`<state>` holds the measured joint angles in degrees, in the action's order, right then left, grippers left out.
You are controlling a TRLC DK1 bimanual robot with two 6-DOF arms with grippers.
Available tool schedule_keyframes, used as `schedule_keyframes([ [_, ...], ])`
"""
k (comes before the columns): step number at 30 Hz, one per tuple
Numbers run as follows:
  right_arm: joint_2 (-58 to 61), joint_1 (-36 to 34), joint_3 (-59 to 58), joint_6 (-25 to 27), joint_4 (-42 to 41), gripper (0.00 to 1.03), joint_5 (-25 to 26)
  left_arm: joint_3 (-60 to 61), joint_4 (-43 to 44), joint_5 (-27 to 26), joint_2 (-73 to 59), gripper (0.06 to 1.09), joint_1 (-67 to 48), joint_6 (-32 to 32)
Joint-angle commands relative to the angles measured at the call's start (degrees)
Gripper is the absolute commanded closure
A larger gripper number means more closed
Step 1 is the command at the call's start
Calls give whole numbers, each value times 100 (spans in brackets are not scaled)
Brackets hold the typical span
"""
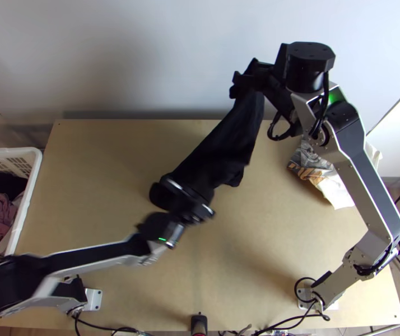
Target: Fold the t-shirt
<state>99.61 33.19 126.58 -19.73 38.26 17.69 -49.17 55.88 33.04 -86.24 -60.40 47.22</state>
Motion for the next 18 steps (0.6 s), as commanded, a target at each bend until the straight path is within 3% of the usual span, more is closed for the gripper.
schedule_keyframes([
  [1, -126, -357, -301, 13, 6, 100, 15, 74, -429, -8, 1751, 104, 837, -565],
  [7, -504, -621, -1083, -5, -29, 100, 15, -453, -2090, -61, 2673, 104, 1980, -1646],
  [13, -733, -867, -995, 21, -99, 100, 15, -568, -2265, -500, 2920, 104, 3017, -1743],
  [18, -1084, -797, -582, 13, -38, 100, -12, -858, -2362, -561, 2972, 104, 3342, -1778],
])
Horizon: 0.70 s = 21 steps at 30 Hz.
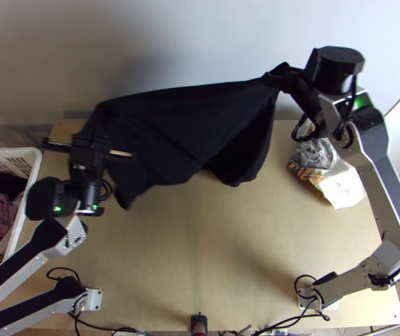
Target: Fold the t-shirt
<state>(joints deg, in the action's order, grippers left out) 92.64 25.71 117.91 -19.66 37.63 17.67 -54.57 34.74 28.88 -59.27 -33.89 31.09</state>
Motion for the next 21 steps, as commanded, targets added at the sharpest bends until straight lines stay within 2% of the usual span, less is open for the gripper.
schedule_keyframes([
  [1, -493, -5, 391, -3, 17, 100, -97, -388, -257, -146, 293, 104, 699, -200],
  [7, -1046, 13, 1024, -12, -186, 100, -308, -467, -249, -93, 662, 104, 691, -481],
  [13, -1705, 21, 892, 164, -186, 100, -343, -529, -424, -32, 1224, 104, 664, -692],
  [15, -1934, 39, 892, 261, -186, 100, -554, -652, -758, -23, 1497, 104, 603, -886],
  [19, -2356, 74, 936, 393, -106, 100, -1117, -1267, -1962, -23, 1989, 104, 269, -1395],
  [21, -2567, 65, 945, 375, 34, 100, -1310, -1742, -2815, -67, 2138, 104, 251, -1852],
])
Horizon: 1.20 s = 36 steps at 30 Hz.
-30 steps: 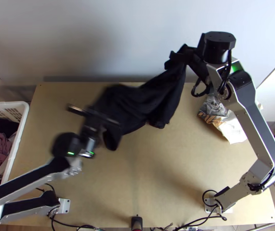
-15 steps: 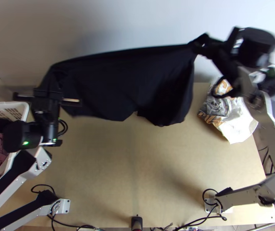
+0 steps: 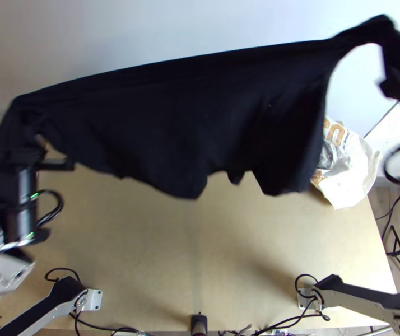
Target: Fold the t-shirt
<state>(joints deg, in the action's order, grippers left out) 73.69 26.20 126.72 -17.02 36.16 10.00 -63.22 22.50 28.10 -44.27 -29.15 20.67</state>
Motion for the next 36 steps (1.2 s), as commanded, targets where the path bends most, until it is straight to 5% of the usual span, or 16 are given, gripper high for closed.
schedule_keyframes([
  [1, -760, 17, 81, 76, 260, 100, -666, -1122, -2030, -111, 718, 104, -223, -1073],
  [6, -1120, -44, 345, -408, 866, 100, -1642, -2019, -3692, -1184, 1131, 104, -223, -2023],
  [15, -1296, -352, 442, -1313, 1156, 100, -3092, -2985, -4509, -2142, 1158, 104, 14, -3025],
  [21, -1261, -475, 424, -1401, 1174, 100, -3171, -3425, -5265, -4040, 1166, 104, 1913, -3930],
  [24, -1261, -501, 363, -1410, 1218, 100, -3171, -3188, -5344, -4497, 1316, 104, 2308, -4114],
  [36, -1401, -660, -94, -1225, 1587, 100, -3136, -2695, -5344, -4691, 1412, 104, 2211, -4607],
])
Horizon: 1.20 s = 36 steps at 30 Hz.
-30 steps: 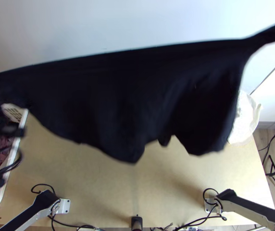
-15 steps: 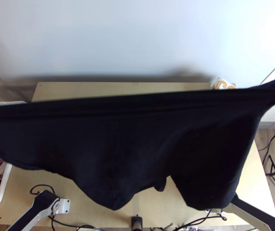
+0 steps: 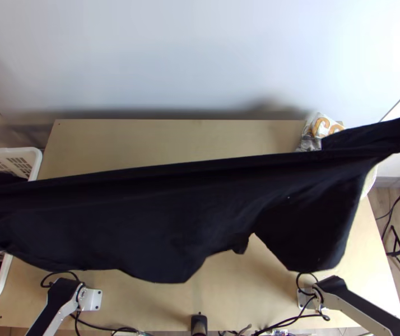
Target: Fold the t-shirt
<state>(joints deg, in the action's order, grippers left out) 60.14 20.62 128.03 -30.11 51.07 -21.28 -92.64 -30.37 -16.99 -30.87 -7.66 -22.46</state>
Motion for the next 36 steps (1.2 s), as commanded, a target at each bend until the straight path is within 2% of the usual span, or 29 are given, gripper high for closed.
schedule_keyframes([
  [1, -37, -93, -313, 102, 105, 100, -17, 326, -57, -181, 90, 104, -16, -294],
  [6, 103, -85, -867, 233, 44, 100, -8, 1134, 5, -164, 231, 104, -130, -92],
  [11, 182, 21, -1623, 242, -308, 100, 1, 3296, 840, 109, 881, 104, -113, 365],
  [14, 147, 91, -2256, 330, -466, 100, 45, 4043, 1226, 109, 1162, 104, -104, 277],
  [17, 33, 109, -3117, 365, -1055, 100, 97, 4333, 1560, 109, 1075, 104, -25, 145],
  [21, 94, 135, -4145, 383, -1996, 100, 177, 4676, 1982, 109, 688, 104, 318, 110],
  [27, 894, 126, -5130, 471, -3191, 100, 273, 5502, 3186, 100, -94, 104, 652, 163],
  [31, 1659, 82, -5437, 567, -4017, 100, 326, 5713, 4074, 29, -1114, 104, 872, 207],
  [36, 2696, -67, -5508, 945, -4782, 100, 335, 5845, 5322, 73, -2713, 104, 933, 259],
])
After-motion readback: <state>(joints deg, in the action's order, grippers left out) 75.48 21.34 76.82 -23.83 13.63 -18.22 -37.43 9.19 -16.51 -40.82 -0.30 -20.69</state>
